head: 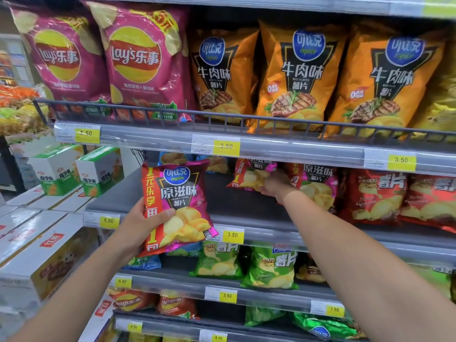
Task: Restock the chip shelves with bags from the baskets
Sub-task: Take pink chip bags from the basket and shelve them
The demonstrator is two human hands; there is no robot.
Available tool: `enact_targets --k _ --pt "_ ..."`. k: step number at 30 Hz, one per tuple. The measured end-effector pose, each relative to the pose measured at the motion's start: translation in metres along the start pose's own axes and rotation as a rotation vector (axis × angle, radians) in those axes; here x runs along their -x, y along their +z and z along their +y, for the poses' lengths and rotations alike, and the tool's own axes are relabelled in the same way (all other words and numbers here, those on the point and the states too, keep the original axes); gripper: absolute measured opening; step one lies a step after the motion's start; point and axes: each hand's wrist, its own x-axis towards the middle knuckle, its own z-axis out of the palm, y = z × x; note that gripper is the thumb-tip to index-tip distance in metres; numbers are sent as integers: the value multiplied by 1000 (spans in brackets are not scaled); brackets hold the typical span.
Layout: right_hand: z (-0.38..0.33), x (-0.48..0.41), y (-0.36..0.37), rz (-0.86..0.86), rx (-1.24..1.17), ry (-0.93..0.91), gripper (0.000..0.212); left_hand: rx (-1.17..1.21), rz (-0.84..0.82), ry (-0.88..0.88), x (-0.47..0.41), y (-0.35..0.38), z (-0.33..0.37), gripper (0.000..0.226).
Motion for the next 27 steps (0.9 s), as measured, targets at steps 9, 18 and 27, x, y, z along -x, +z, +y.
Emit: enact_targets --k 9,18,27 --pt "-16 44 -6 136 362 -214 46 13 -62 -31 -14 24 5 87" --pt "-8 129 -50 -506 -2 -104 52 -53 -189 -126 -36 94 36 58" --pt "23 105 -67 -245 -126 -35 63 -250 -218 -60 -70 141 43 101"
